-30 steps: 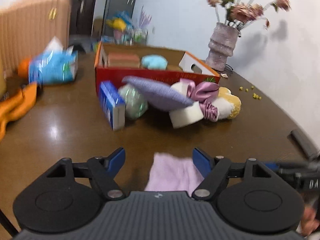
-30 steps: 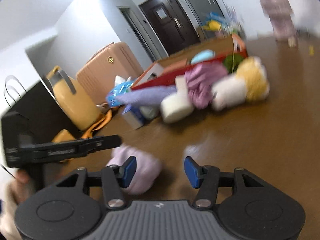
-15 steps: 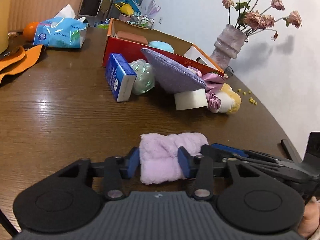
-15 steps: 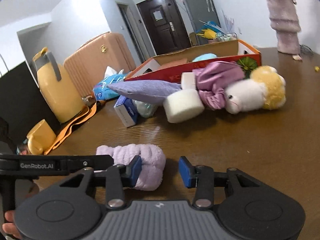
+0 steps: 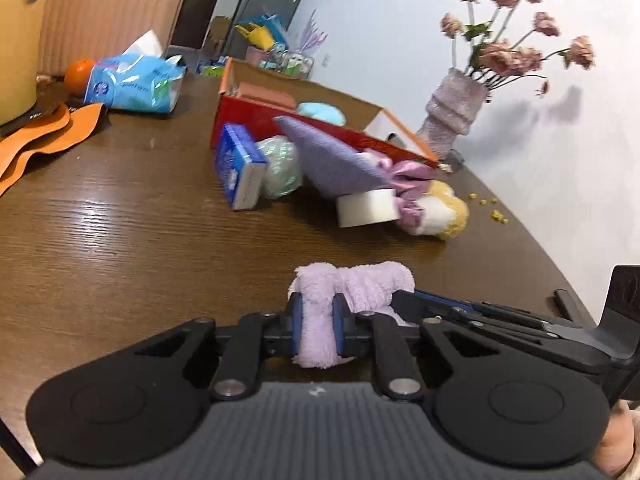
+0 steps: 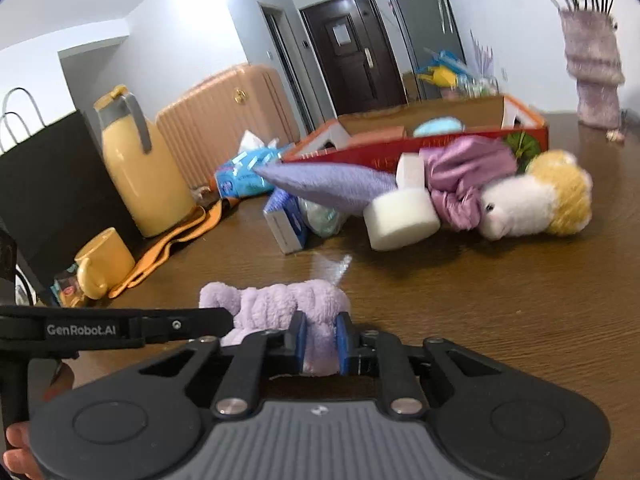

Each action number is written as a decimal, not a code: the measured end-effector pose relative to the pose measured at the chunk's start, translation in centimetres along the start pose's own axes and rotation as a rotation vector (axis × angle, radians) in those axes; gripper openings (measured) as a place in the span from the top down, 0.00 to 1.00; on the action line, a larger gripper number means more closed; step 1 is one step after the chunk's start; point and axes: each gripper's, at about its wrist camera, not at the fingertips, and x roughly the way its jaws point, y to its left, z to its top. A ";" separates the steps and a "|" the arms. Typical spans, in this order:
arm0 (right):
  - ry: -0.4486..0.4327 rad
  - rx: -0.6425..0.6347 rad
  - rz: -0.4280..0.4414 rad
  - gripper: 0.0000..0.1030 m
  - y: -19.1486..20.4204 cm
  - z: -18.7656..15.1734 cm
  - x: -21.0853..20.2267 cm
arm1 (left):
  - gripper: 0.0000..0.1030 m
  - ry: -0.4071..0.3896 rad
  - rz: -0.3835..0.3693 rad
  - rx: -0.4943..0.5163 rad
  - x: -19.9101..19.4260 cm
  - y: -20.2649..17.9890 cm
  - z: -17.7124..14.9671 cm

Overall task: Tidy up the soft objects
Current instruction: 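Lift the lilac cloth with both grippers and carry it over the box, then lower the lilac cloth into the box and open both grippers, then withdraw both grippers from the box back over the table, then reach both grippers to the small blue carton and close on it, then lift the blue carton with both grippers and carry it over the box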

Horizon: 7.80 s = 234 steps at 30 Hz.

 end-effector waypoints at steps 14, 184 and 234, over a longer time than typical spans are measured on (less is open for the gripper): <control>-0.166 0.036 -0.072 0.85 -2.6 -0.8 -10.9 | 0.85 -0.040 -0.125 0.132 -2.1 -8.7 0.8; 0.316 0.096 0.319 0.80 2.1 1.3 4.6 | 0.00 -0.092 0.259 0.169 -0.2 5.8 3.1; 0.014 0.139 0.003 0.85 -0.9 -2.2 -3.9 | 0.84 -0.033 0.065 0.122 -0.4 -5.1 -2.6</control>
